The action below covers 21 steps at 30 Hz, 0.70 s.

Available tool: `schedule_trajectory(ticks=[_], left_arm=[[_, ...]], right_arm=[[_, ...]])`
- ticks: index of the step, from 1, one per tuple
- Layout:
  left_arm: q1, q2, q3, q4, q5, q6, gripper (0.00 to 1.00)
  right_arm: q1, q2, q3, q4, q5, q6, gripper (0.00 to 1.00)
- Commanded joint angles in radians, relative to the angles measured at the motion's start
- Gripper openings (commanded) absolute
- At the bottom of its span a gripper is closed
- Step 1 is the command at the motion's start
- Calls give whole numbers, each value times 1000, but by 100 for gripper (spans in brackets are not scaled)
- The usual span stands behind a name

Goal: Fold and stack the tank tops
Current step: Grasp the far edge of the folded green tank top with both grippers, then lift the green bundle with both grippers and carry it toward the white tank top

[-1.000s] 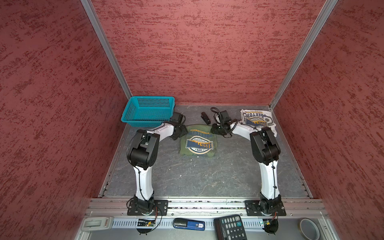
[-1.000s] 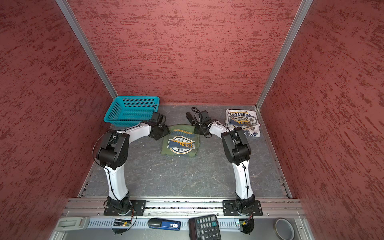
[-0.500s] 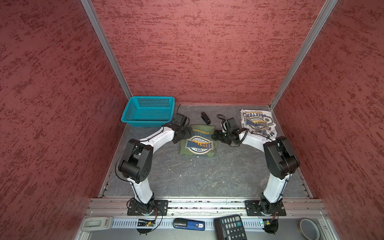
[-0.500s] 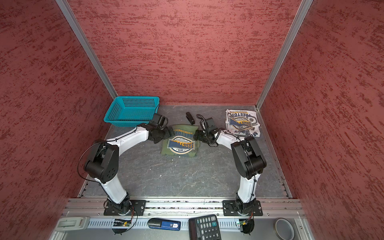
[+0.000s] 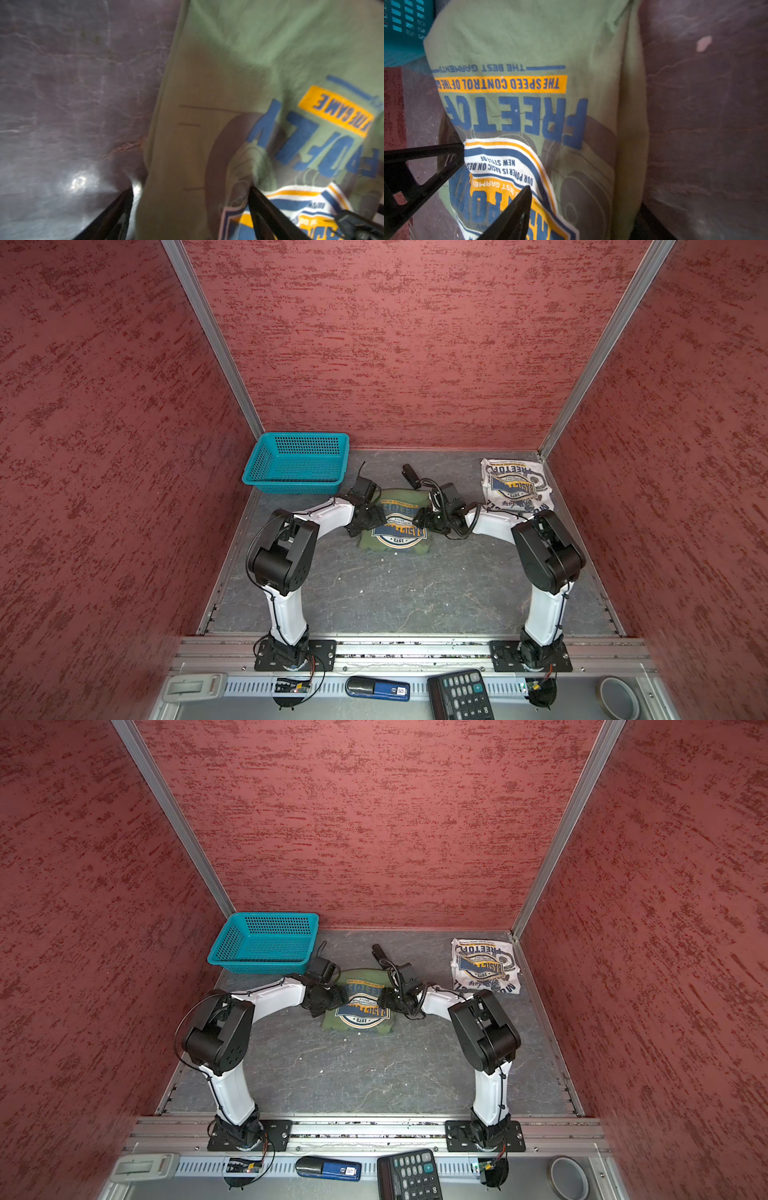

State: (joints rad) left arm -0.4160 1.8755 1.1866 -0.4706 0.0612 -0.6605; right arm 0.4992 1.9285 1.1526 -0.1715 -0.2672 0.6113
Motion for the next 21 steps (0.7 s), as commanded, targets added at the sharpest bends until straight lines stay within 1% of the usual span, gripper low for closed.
schedule_trajectory(ticks=[1,4,7,10,16,21], left_arm=[[-26,63,-7,18,51,-7,83],[-45,72,-2,46,87,-12,74],[-66,69,-1,77,114,-25,62],[-95,48,7,95,121,-37,48],[-171,-45,11,129,105,-76,21],[-253,-94,57,161,71,-104,8]], right_arm=[[16,58,8,-35,-2,15,63],[18,68,16,-33,-6,13,56],[19,63,18,-20,-23,10,43],[18,28,6,-11,-28,0,31],[9,-140,-71,-23,48,-22,11],[-48,-320,-150,-76,130,-33,1]])
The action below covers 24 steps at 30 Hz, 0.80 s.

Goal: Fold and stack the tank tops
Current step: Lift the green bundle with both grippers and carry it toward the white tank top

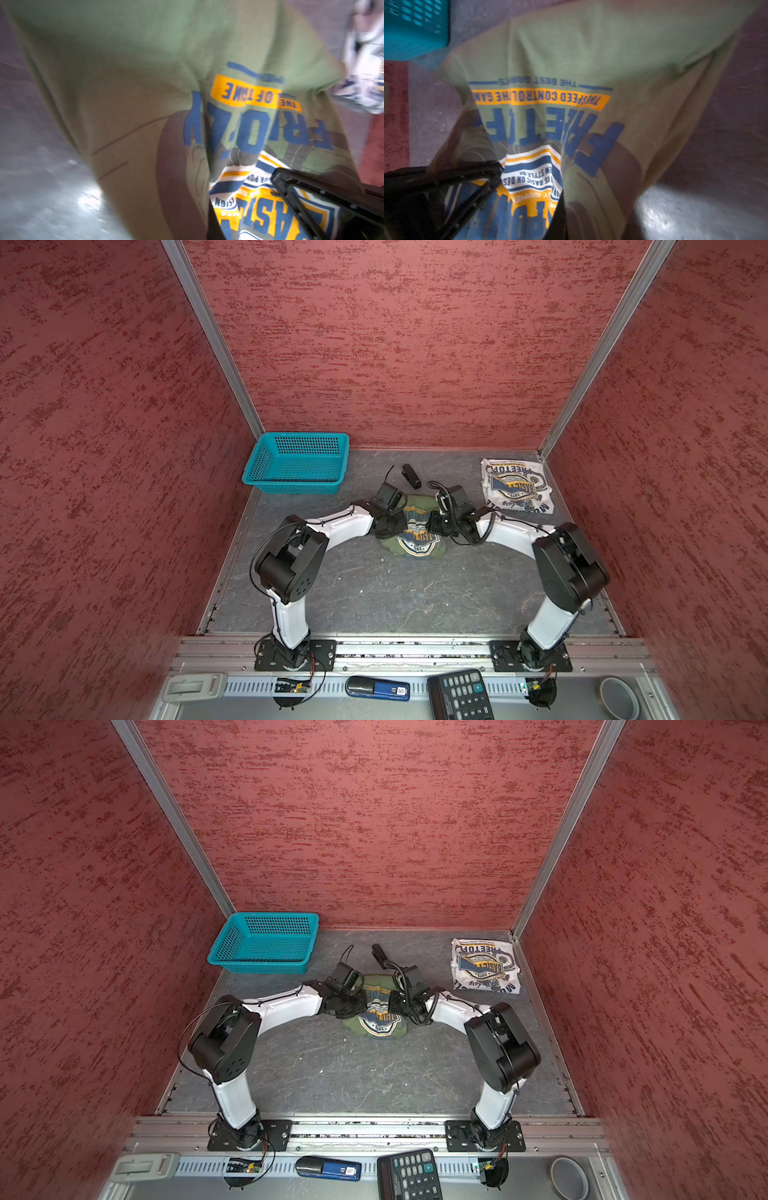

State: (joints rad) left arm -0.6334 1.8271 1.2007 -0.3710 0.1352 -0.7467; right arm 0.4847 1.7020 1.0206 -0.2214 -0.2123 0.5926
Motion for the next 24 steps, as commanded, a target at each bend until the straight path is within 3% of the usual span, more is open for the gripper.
schedule_trajectory(ticks=[1,4,9,17,24], left_arm=[[-49,-43,60,74,-5,-19,5],[-81,-8,145,86,-16,-14,0],[-119,112,350,99,-21,20,0],[-129,403,713,102,55,22,0],[-131,644,1003,67,96,-14,0]], right_arm=[[-55,-129,-27,-43,95,-18,0],[-117,-213,-26,-108,167,-46,0],[-269,-242,46,-198,231,-103,0],[-507,-118,172,-212,230,-160,0],[-593,37,296,-199,246,-204,0]])
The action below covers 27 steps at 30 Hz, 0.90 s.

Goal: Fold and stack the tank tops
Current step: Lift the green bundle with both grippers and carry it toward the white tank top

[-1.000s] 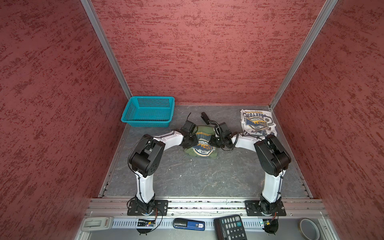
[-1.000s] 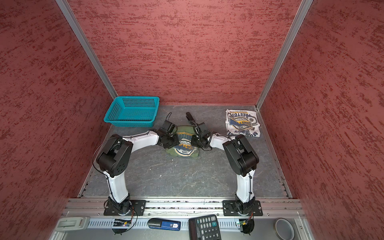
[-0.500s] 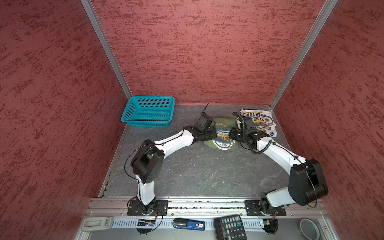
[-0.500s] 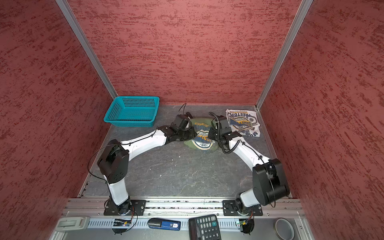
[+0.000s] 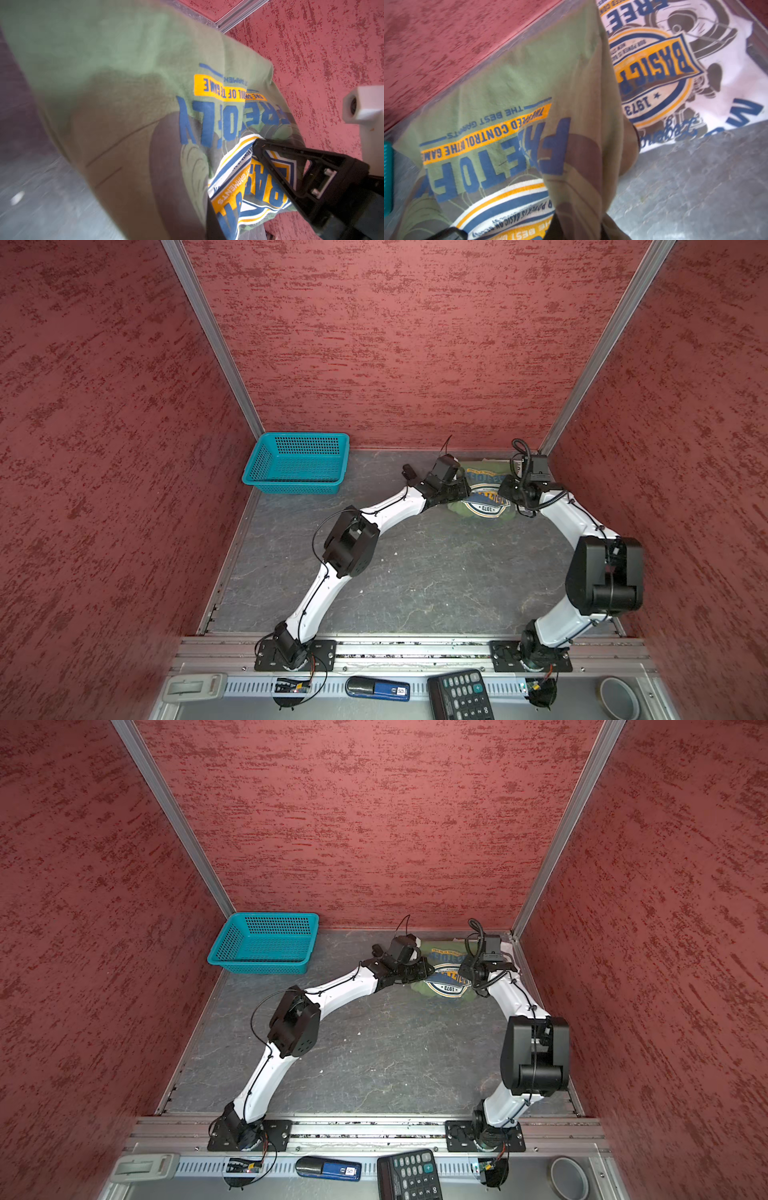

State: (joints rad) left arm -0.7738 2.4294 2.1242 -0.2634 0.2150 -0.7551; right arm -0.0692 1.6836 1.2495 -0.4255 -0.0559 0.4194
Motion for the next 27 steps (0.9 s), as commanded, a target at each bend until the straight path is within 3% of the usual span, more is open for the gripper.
schedule_trajectory(ticks=[1,5,11,17,27], left_arm=[[7,75,123,-61,15,-6,0],[7,165,226,-122,23,-20,0],[8,158,159,-167,15,-31,0],[9,18,-77,-144,-24,-34,0],[-43,-373,-656,37,-85,-40,0]], right_arm=[[-46,91,82,-3,87,-32,0],[-71,199,94,-27,57,-8,0],[-75,314,92,-71,18,23,0],[-49,316,40,-65,-64,39,0],[64,74,-280,-2,-88,61,0]])
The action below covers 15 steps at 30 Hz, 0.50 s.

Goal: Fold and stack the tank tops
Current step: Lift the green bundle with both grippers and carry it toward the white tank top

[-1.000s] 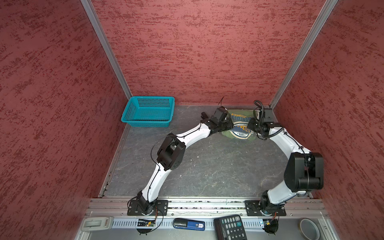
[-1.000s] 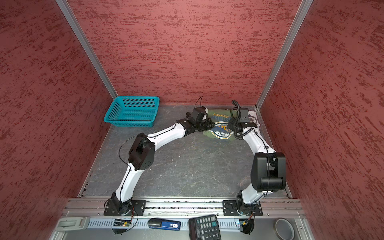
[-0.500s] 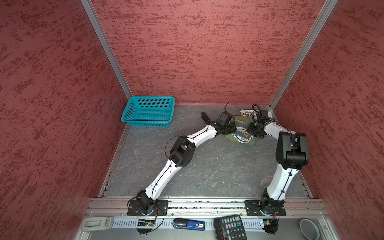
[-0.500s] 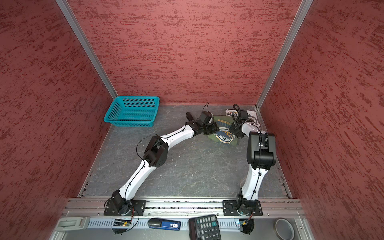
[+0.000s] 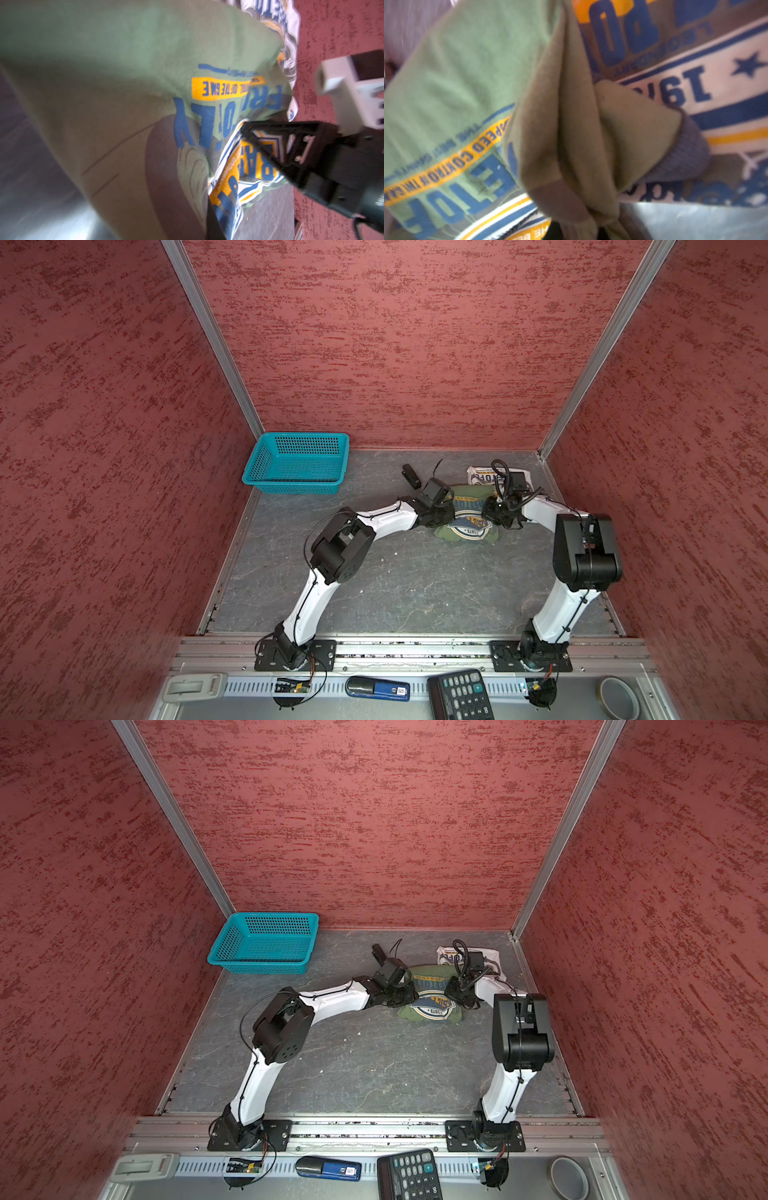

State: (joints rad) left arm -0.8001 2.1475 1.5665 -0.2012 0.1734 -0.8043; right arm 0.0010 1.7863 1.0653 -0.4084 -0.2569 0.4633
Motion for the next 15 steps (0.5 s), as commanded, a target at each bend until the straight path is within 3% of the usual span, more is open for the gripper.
schedule_trajectory(ticks=[1,6,10,15], left_arm=[[-29,-124,-136,-21,-54,9,0],[-86,-250,-217,-41,-87,-1,0],[-91,-256,-117,-105,-113,7,0],[-82,-179,72,-149,-117,22,0]], right_arm=[[4,-54,-123,-16,105,17,0],[29,-212,-162,-68,125,16,0],[10,-288,-45,-155,184,-4,0],[-62,-274,133,-222,207,-49,0]])
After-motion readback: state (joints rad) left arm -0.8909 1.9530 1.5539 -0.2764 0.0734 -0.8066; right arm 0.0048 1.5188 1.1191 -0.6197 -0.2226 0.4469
